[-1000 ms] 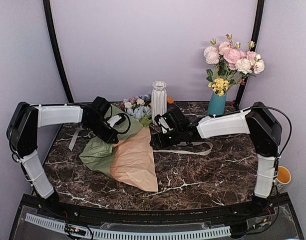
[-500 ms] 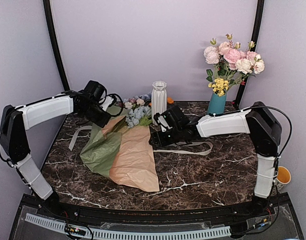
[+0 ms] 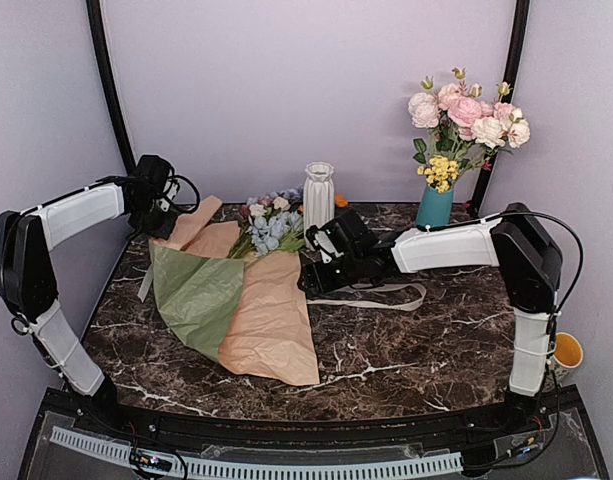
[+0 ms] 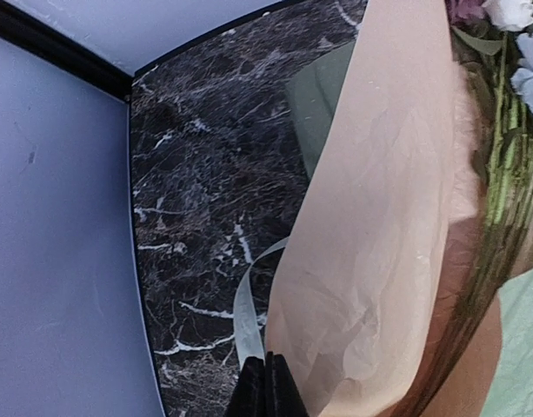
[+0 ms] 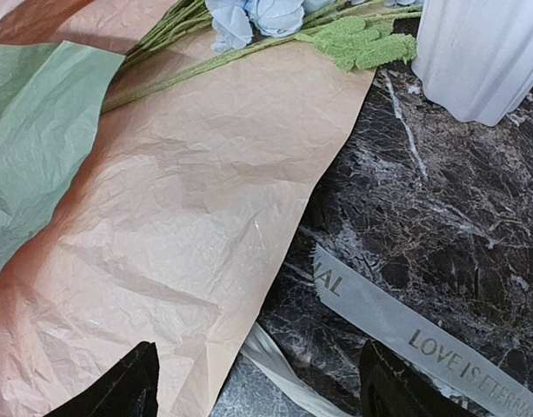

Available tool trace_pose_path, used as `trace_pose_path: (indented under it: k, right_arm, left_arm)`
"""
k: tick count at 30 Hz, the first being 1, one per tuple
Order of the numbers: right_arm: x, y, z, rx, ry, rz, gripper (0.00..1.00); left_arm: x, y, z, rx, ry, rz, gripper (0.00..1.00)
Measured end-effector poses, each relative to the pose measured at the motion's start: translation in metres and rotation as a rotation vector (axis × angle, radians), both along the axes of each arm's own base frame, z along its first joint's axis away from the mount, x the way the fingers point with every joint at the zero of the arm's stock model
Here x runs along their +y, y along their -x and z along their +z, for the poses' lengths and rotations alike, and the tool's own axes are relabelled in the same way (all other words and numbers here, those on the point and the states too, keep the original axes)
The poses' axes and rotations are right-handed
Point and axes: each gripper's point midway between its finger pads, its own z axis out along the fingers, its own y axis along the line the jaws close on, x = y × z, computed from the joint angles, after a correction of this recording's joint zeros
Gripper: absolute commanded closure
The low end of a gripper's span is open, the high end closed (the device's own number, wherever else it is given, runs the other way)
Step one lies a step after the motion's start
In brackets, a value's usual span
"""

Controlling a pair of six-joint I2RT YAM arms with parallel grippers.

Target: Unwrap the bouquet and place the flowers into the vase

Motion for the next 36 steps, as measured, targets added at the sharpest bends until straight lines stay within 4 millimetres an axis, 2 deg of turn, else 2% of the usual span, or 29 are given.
trace_pose_path:
  k: [5, 8, 13, 17, 20, 24, 27, 32, 36]
  right_arm:
    - [0.0, 0.0, 0.0, 0.001, 0.003, 0.001, 0.21]
    - [0.0, 0.0, 0.0, 0.0, 0.003, 0.001, 0.22]
    - [0.002, -0.002, 0.003, -0.009, 0.003, 0.01, 0.22]
    - [0.009, -0.007, 0.009, -0.028, -0.003, 0.026, 0.22]
    - [0.019, -0.012, 0.014, -0.044, -0.015, 0.057, 0.22]
    - [0.038, -0.018, 0.024, -0.072, -0.049, 0.121, 0.21]
    - [0.054, -0.021, 0.035, -0.098, -0.089, 0.177, 0.22]
    - [0.088, -0.028, 0.05, -0.125, -0.163, 0.259, 0.21]
    - [0.111, -0.026, 0.045, -0.134, -0.182, 0.297, 0.23]
  left_arm:
    - [0.037, -0.001, -0.009, 0.014, -0.052, 0.118, 1.0]
    - [0.068, 0.002, -0.019, 0.032, -0.091, 0.215, 1.0]
    - [0.116, 0.021, -0.034, 0.074, -0.138, 0.362, 1.0]
    - [0.141, 0.034, -0.043, 0.099, -0.151, 0.446, 1.0]
    - [0.145, 0.039, -0.051, 0.117, -0.15, 0.477, 0.99]
    - [0.144, 0.045, -0.056, 0.132, -0.127, 0.505, 0.82]
    - [0.14, 0.048, -0.058, 0.144, -0.1, 0.515, 0.66]
    - [0.13, 0.05, -0.049, 0.126, -0.015, 0.526, 0.65]
    - [0.124, 0.054, -0.034, 0.091, 0.036, 0.529, 0.67]
